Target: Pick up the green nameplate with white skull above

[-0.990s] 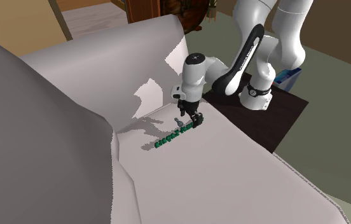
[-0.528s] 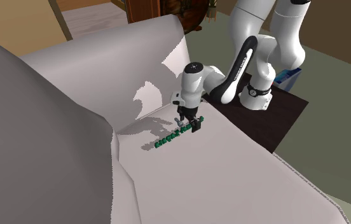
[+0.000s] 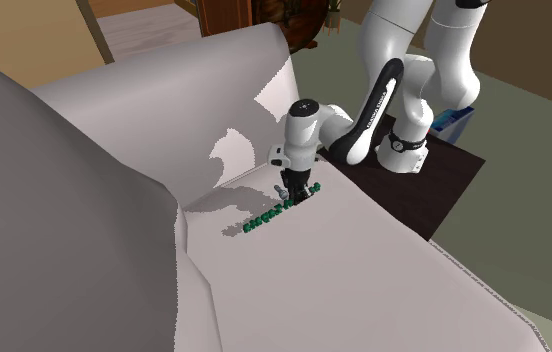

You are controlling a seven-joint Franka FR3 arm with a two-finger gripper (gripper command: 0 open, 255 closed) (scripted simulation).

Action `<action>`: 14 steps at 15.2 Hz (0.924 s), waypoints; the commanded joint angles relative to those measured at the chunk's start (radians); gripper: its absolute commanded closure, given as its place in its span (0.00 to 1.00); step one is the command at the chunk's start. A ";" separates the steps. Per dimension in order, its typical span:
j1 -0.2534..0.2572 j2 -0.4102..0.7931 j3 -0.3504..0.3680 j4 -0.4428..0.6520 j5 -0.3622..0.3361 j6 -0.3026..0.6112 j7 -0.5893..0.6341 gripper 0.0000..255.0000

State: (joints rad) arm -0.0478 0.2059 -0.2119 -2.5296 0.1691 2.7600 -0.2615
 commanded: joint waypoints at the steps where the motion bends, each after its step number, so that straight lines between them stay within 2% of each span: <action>1: 0.000 0.001 0.000 0.000 0.000 0.000 0.000 1.00; 3: 0.000 -0.001 0.000 -0.002 -0.001 0.001 0.000 1.00; 14: 0.019 -0.160 -0.038 -0.003 -0.107 -0.151 0.080 1.00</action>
State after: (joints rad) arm -0.0297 0.0596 -0.2479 -2.5330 0.0708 2.6233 -0.1888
